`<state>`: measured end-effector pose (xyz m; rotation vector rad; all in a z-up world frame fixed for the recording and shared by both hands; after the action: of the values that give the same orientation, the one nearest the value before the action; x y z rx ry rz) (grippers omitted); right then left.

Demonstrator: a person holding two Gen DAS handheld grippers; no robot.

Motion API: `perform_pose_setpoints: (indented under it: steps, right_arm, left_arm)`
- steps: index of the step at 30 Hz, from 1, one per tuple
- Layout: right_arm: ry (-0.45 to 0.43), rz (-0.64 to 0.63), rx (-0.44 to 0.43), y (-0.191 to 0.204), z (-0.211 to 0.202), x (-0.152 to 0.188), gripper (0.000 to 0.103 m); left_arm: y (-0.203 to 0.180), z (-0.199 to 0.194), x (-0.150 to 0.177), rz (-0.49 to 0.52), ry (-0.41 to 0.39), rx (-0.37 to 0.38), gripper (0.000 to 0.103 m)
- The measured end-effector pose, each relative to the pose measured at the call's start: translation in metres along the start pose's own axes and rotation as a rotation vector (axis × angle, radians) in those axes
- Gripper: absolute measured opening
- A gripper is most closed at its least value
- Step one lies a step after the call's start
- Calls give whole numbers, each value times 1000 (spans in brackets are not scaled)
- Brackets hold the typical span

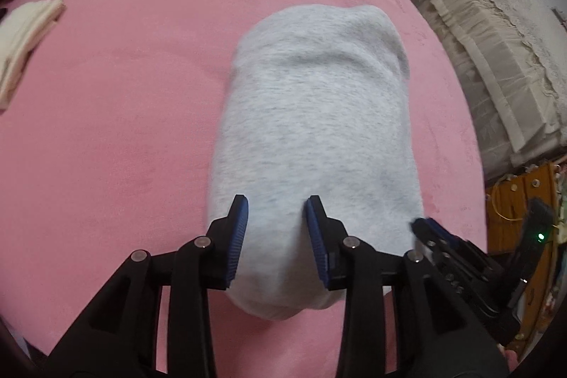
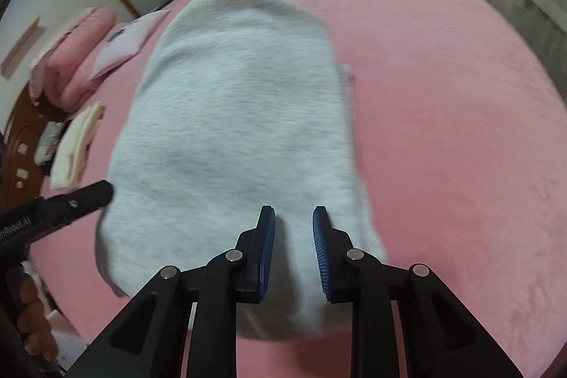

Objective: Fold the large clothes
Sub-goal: 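Press the folded sweatshirt flat and open both grippers, then grasp the folded sweatshirt end with both grippers and lift it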

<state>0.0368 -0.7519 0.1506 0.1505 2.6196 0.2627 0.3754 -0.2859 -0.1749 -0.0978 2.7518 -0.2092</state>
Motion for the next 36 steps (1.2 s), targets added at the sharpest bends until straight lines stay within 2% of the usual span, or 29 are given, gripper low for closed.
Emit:
perform_pose_setpoints:
  steps: [2,6,7,8,9,10,11,12,13,15,17,20,24,29,36]
  right_arm:
    - [2,-3,12,-5,-8,5,23]
    - [60,30,19,-8,-53,21,24]
    - [77,33,23,-3,-59,7,25]
    - [105,35,39,1,-66,12,27]
    - [121,34,52,3,-72,17,34]
    - [138,33,66,7,-78,21,38]
    - [147,35,69,12,-80,16,48]
    - [155,34,63,18,-86,18,59]
    - [158,34,58,21,-97,21,65]
    - [164,31,60,29,-106,19,81]
    - [176,24,68,33,-107,9,86]
    - [192,-5,72,50,-107,-5,88]
    - [165,-25,72,72,-126,-17,98]
    - [148,-10,90,82,-140,-30,99]
    - [158,29,92,83,-130,-46,99]
  left_arm:
    - [10,-9,9,-12,-5,-77,31]
    - [17,-19,32,-20,72,-102,32]
    - [15,-23,38,-7,94,-115,32]
    - [13,-25,42,5,110,-121,32]
    - [10,-29,46,25,129,-129,34]
    - [5,-31,49,39,139,-133,43]
    - [0,-35,52,51,154,-139,49]
    - [-3,-40,54,60,157,-146,60]
    - [-6,-46,56,69,155,-157,69]
    - [-13,-57,55,96,145,-187,79]
    - [-17,-67,53,100,141,-205,84]
    - [-18,-82,46,78,144,-208,86]
    - [-17,-94,35,70,165,-179,87]
    - [-21,-107,27,94,128,-214,88]
    - [-21,-102,27,92,141,-196,88]
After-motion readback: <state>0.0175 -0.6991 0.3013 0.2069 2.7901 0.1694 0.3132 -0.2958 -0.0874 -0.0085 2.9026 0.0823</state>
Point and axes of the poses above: each gripper's, at about its wrist camera, not at the fingertips, and z roughly the way its jaws point, y to its left, x to its underside, the point moved 2 cm from there along z, roughly the way its jaws point, and after that the axes turned 5 degrees about -x, right-handed, at the moved point
